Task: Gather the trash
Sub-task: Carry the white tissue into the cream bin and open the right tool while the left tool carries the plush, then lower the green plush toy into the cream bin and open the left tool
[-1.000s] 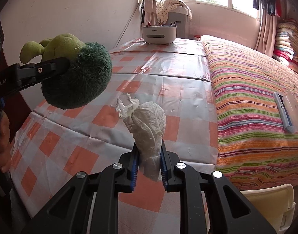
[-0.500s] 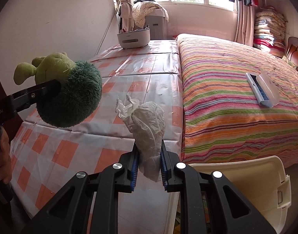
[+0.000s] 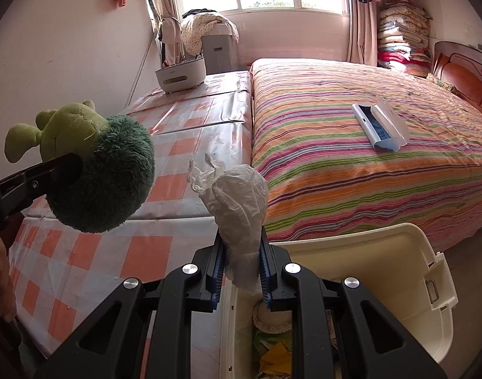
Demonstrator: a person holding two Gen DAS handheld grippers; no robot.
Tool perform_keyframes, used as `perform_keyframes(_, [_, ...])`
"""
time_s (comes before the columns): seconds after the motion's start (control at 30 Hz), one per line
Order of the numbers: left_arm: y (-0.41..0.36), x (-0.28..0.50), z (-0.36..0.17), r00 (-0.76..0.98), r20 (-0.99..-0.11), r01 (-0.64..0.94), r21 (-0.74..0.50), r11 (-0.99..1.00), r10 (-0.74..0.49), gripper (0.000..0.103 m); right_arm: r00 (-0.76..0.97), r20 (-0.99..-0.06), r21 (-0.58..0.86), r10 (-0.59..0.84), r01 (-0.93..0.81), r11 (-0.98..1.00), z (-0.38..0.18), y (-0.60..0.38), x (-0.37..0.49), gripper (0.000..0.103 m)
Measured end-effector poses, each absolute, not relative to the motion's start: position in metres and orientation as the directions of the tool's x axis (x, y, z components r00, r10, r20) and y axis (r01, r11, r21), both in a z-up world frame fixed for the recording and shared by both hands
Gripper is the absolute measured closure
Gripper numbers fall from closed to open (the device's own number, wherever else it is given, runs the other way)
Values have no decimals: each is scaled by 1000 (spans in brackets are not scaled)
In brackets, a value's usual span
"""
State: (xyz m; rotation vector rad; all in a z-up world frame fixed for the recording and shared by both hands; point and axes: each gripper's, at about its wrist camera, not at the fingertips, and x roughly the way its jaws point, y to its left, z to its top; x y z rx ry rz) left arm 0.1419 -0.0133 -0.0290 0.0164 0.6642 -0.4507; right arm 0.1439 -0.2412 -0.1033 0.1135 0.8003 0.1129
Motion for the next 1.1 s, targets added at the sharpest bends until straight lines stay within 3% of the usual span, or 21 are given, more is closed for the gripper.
perform_keyframes(0.7, [-89, 113, -27, 626, -602, 551, -111, 827, -497, 43, 736, -673, 134, -74, 221, 966, -98, -306, 100, 81])
perform_keyframes(0.77, [-95, 110, -29, 619, -605, 560, -107, 822, -500, 43, 740, -668, 150, -78, 236, 960, -97, -311, 97, 76])
perform_keyframes(0.83, [-101, 109, -29, 611, -609, 570, -106, 815, -506, 43, 744, -662, 163, -87, 256, 953, -96, -315, 94, 49])
perform_keyframes(0.87, [-103, 110, -30, 607, -611, 574, -106, 812, -508, 43, 751, -654, 170, -93, 266, 949, -95, -317, 91, 44])
perform_keyframes(1.1, [-121, 105, -35, 571, -629, 604, -112, 789, -527, 42, 838, -532, 314, -123, 330, 890, -78, -341, 65, 42])
